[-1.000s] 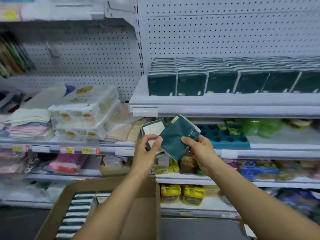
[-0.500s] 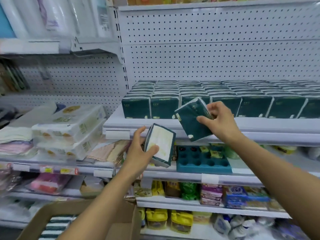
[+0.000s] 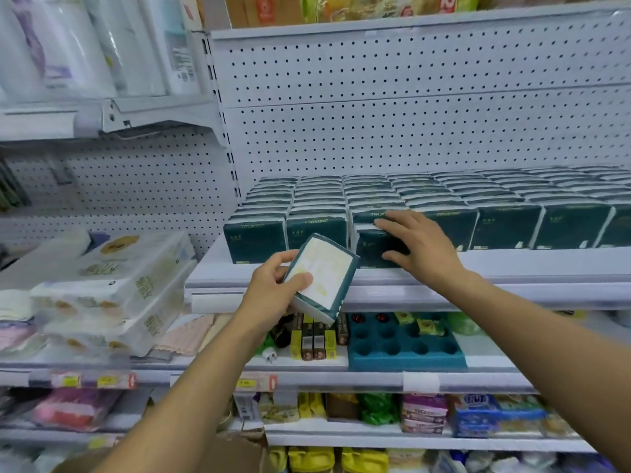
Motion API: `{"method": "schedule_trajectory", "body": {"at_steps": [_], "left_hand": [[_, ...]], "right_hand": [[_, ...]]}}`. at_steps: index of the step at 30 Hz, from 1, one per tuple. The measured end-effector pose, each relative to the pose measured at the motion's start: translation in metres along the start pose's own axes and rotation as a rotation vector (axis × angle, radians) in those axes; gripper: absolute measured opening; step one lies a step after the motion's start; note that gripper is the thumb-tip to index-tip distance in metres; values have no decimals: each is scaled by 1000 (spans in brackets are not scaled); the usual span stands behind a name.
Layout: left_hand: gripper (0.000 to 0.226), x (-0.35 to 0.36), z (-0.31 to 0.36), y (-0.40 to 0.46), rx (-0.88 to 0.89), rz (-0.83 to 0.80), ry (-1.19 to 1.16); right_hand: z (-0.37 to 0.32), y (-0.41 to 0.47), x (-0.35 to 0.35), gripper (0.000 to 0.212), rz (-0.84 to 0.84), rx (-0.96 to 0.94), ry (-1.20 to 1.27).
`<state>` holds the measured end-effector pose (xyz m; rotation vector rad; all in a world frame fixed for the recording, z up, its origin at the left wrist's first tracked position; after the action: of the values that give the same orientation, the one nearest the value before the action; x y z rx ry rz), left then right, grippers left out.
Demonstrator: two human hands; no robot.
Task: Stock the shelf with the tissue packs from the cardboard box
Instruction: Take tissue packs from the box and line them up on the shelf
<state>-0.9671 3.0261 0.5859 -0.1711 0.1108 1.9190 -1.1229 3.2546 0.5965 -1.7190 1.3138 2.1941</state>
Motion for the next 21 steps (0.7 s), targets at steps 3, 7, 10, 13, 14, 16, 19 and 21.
{"method": "schedule_trajectory", "body": {"at_steps": [3, 7, 10, 13, 14, 16, 19, 21], "left_hand": [[35, -1, 0, 7, -26, -22, -34], [36, -3, -1, 11, -39, -52, -52], [37, -6, -1, 13, -45, -64, -57], [37, -8, -2, 14, -51, -70, -67], [37, -9, -2, 13, -54, -75, -74], [36, -9, -2, 13, -58, -96, -98], [33, -5, -1, 15, -61, -129, -144], [29, 1, 0, 17, -61, -135, -153]], "right_hand": [[2, 7, 8, 58, 49, 12, 35], [3, 18, 19, 52, 69, 9, -8], [8, 24, 23, 52, 45, 26, -27], [7, 25, 22, 59, 23, 39, -84], [5, 23, 19, 65, 35, 36, -109], [-3, 16, 10, 79, 97, -26, -133], [-29, -1, -6, 83, 141, -283, -103], [-48, -12, -9, 67, 120, -404, -42]]}}
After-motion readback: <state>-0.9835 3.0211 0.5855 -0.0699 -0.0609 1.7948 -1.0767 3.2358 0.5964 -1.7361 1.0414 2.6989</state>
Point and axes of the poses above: each hand's wrist, its own y-axis towards the middle knuckle, its own x-axis out of the palm, z = x × y, the point moved 2 cm from there along y, towards the middle knuckle, and after that the axes turned 6 degrees about -x, right-handed, at the moved point
